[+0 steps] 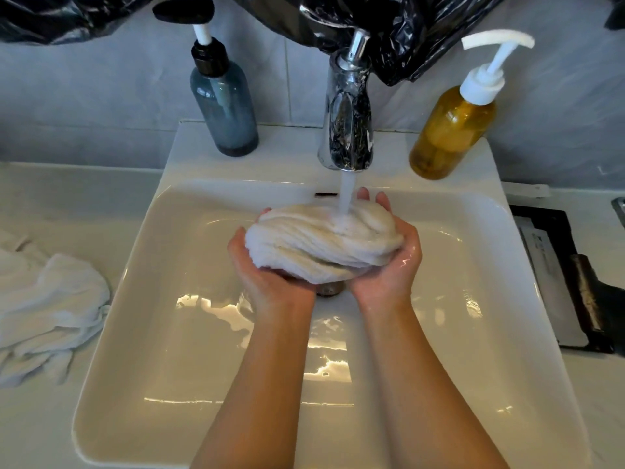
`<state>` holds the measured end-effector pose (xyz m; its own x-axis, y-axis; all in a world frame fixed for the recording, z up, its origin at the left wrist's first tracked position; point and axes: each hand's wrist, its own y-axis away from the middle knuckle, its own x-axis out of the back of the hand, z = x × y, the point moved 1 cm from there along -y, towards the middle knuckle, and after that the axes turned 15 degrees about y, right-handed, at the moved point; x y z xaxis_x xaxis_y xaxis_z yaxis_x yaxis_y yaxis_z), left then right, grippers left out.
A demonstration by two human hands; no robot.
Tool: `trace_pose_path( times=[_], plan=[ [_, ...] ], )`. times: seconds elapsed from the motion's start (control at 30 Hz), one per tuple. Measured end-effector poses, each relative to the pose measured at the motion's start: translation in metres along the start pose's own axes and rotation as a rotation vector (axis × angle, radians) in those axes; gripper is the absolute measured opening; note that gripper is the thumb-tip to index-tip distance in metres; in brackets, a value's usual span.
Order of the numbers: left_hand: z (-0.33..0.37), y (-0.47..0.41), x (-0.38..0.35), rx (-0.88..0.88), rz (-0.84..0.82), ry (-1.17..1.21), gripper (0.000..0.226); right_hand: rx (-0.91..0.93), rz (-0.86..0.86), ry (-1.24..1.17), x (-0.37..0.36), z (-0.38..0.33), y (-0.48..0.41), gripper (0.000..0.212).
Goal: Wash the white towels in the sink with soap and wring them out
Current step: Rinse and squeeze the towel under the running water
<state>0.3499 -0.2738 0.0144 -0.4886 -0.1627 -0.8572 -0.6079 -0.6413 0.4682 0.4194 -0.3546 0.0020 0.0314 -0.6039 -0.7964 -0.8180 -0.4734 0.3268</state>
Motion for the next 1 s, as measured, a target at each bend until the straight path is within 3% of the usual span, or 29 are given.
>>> trace_pose_path(
  times=[0.07, 0.17, 0.33, 0.43, 0.57, 0.77, 0.83, 0.93, 1.0],
  plan=[
    [-0.006, 0.000, -0.005, -0.040, 0.021, -0.076, 0.042, 0.011, 0.009, 0.009, 0.002, -0.003, -0.001, 0.050],
    [-0.015, 0.002, -0.007, -0.076, -0.004, -0.249, 0.035, 0.027, 0.036, 0.029, 0.002, -0.006, 0.001, 0.048],
    [-0.024, 0.005, -0.010, 0.127, 0.114, -0.308, 0.046, 0.030, 0.182, 0.121, 0.011, -0.014, 0.006, 0.035],
    [-0.027, 0.003, -0.013, 0.205, 0.158, -0.337, 0.034, 0.046, 0.163, 0.142, 0.011, -0.019, 0.006, 0.020],
    [-0.029, -0.009, -0.014, 0.228, 0.198, -0.391, 0.017, 0.087, 0.096, 0.198, 0.018, -0.021, 0.004, 0.020],
    [-0.027, -0.011, -0.002, 0.185, 0.183, -0.420, 0.014, 0.071, -0.210, 0.164, 0.024, -0.021, -0.004, 0.047],
    [-0.024, -0.010, -0.003, 0.161, 0.177, -0.373, 0.018, 0.064, -0.164, 0.192, 0.018, -0.020, -0.001, 0.039],
    [-0.018, -0.005, -0.007, 0.023, 0.116, -0.299, 0.024, 0.012, 0.028, 0.135, 0.009, -0.016, -0.001, 0.008],
    [-0.012, -0.007, -0.005, -0.145, 0.048, -0.282, 0.029, -0.098, 0.111, 0.168, 0.012, -0.011, -0.005, 0.020]
  ],
)
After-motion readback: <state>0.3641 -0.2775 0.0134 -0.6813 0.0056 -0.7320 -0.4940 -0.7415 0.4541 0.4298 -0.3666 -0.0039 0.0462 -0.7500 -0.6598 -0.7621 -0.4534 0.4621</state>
